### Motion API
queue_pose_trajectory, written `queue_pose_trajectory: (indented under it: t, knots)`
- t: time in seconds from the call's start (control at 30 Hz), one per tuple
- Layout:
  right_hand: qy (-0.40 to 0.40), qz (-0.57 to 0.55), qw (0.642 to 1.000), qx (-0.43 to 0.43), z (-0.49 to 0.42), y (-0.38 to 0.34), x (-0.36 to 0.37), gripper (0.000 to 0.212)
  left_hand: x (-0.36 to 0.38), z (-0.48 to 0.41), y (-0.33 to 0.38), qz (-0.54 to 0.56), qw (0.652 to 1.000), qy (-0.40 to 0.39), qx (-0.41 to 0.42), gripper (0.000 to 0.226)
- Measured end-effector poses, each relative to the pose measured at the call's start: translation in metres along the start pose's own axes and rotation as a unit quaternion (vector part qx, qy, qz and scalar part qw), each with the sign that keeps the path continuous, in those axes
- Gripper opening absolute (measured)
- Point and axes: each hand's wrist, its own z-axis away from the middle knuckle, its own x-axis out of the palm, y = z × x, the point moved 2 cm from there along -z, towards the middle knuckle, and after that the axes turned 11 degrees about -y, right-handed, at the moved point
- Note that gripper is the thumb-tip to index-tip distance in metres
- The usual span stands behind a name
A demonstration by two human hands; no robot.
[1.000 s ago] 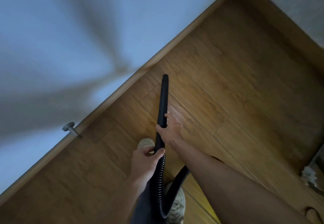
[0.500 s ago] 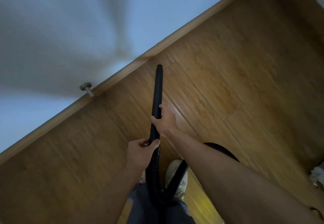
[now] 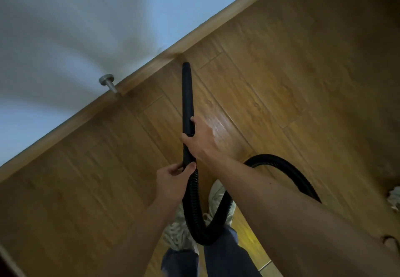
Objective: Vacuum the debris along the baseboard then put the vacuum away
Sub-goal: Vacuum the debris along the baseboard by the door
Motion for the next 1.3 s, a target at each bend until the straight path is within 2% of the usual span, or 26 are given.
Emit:
queue_pose_trajectory:
  t: [0.3,0.37,0.43,0.7,0.97,1.13,1.3]
  knots:
    - [0.055,0.003,0.998,0.031,0.034,0.039,0.018,0.046,-0.003,0.015,-0.040,-0.041,0.998,-0.046,-0.013,0.009]
    - [0.057,0.001,0.998,0.039,0.042,0.041,0.027,0.048,-0.010,0.020,-0.047,-0.044,0.998,-0.048,-0.006,0.015]
    - [0.050,0.000,0.998,0.039,0.047,0.040,0.039,0.049,-0.018,0.024,-0.054,-0.036,0.998,-0.047,-0.007,0.019]
    - [0.007,0.032,0.999,0.019,0.056,0.022,0.082,0.052,-0.059,0.034,-0.079,0.010,0.999,-0.047,-0.010,0.011]
    - [-0.065,0.070,0.995,-0.007,0.058,0.002,0.122,0.059,-0.086,0.035,-0.107,0.082,0.996,-0.001,-0.018,0.011]
    - [-0.085,0.121,0.989,-0.022,0.065,0.001,0.137,0.050,-0.090,0.040,-0.127,0.128,0.992,0.009,-0.016,0.007]
    - [-0.104,0.141,0.984,-0.018,0.075,0.013,0.140,0.053,-0.078,0.049,-0.141,0.153,0.988,0.007,-0.014,0.008]
